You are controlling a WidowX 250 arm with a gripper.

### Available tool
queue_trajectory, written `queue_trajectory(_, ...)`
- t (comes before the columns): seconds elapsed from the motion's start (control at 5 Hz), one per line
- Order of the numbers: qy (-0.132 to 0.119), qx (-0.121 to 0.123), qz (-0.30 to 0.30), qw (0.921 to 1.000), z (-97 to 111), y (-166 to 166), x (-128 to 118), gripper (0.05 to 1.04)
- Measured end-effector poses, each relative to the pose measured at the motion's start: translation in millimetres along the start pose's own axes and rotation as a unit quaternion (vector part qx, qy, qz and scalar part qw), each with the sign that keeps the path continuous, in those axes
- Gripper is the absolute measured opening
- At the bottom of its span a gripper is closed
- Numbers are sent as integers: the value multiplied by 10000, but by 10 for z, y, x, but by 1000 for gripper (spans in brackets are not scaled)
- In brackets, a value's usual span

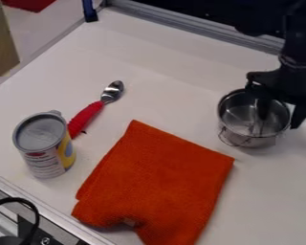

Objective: Movió la olla plateada al lado izquierdo

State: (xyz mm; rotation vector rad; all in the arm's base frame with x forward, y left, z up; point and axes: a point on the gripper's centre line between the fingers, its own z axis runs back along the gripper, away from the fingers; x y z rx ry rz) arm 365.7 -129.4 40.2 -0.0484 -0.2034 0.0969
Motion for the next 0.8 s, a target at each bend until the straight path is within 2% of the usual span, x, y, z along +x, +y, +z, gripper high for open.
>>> queue_trajectory(0.2, 58, -345, 271, 9990, 143, 107, 67, 987)
queue_trajectory(0.4, -94, -801, 365, 9961, 372, 347, 64, 999)
queue_trajectory(0.6, -213, -354, 662, 9970, 395, 779, -106, 999)
queue_trajectory(0.8, -114, 71, 993, 9950, 289, 1206, -266, 999)
